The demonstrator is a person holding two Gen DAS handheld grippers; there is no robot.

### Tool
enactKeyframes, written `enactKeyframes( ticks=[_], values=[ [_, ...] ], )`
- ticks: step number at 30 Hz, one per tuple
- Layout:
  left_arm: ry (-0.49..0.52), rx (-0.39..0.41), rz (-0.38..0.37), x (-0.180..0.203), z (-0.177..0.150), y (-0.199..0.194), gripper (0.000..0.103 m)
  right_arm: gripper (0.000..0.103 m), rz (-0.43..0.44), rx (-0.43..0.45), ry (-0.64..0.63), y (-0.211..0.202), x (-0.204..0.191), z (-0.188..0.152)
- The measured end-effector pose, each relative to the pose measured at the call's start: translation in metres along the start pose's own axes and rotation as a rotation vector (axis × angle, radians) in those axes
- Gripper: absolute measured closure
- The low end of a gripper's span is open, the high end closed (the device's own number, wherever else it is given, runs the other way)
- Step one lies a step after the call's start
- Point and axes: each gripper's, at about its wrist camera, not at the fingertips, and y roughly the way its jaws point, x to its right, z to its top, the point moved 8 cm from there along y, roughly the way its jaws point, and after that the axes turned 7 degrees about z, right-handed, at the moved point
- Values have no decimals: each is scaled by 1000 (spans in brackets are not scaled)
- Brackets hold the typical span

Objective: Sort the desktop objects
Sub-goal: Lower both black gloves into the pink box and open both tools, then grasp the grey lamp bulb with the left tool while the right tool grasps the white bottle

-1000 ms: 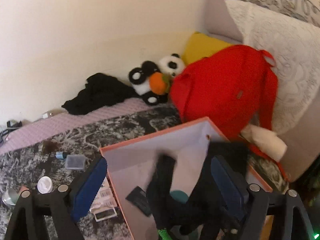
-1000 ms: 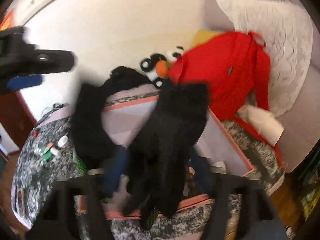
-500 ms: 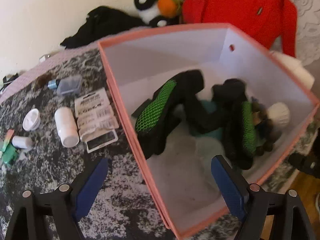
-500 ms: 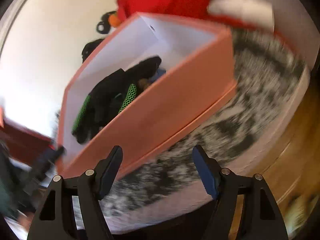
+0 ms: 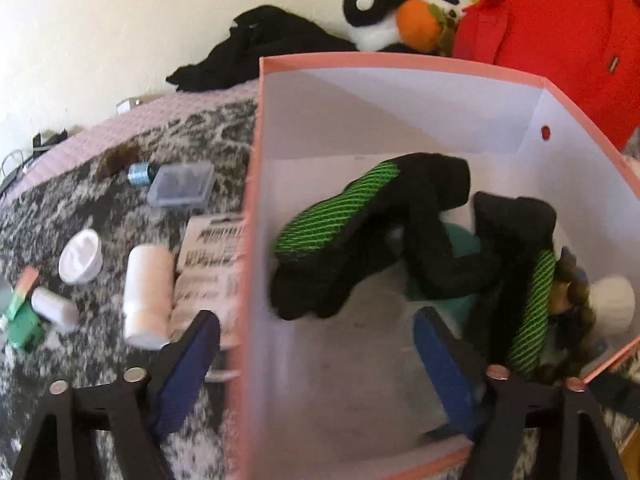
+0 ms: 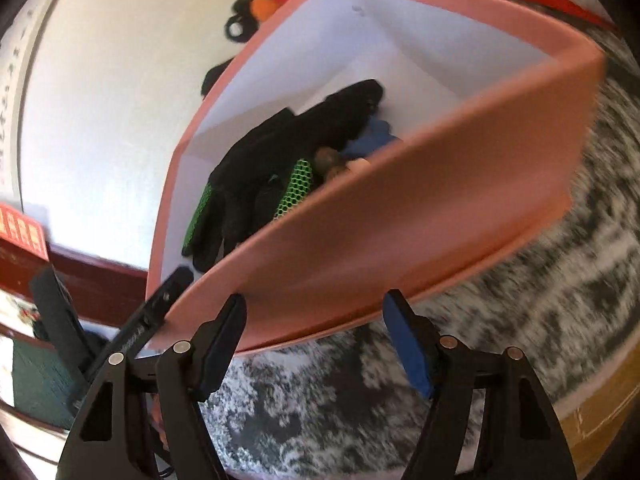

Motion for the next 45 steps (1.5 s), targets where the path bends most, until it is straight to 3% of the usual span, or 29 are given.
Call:
enactKeyframes(
  ticks=[6, 8, 10, 14, 21, 24, 28, 31, 32, 34, 36, 40, 45],
  values=[
    [4, -3, 17, 2, 2, 2, 22, 29, -19, 9, -6, 7, -5, -3],
    [-16, -18, -4, -2, -9, 0, 22, 33, -83, 50, -27, -2, -5, -13],
    [-41, -40, -19, -5, -20, -3, 22, 46, -139, 75, -28, -12, 3, -21],
    [-62, -67, 2, -1, -34, -12, 22, 48, -165, 104, 70, -24, 28, -26],
    [-82, -99, -36, 11, -17, -5, 22, 48, -227, 162, 46, -29, 30, -1],
    [-62, -104, -59, 21, -12, -3, 22, 55, -239, 196, 60, -31, 35, 21],
    [-79, -109, -80, 13, -11, -3, 22, 55, -225, 195, 8, -38, 16, 16],
    [-148, -41, -75, -21, -8, -28, 22, 53, -277, 223, -104, -44, -14, -9],
    [-167, 6, -50, -42, -9, -45, 22, 52, -297, 238, -150, -47, -26, -19],
    [-181, 65, 1, -74, -15, -65, 18, 40, -302, 257, -274, -42, -66, -42],
    [-214, 100, 91, -121, -30, -81, 14, 34, -307, 277, -398, -38, -107, -65],
    [-325, 75, 285, -217, -73, -84, 13, 30, -278, 243, -606, 0, -178, -108],
    [-482, -5, 386, -317, -102, -51, 13, 30, -227, 102, -632, 86, -218, -141]
  ],
)
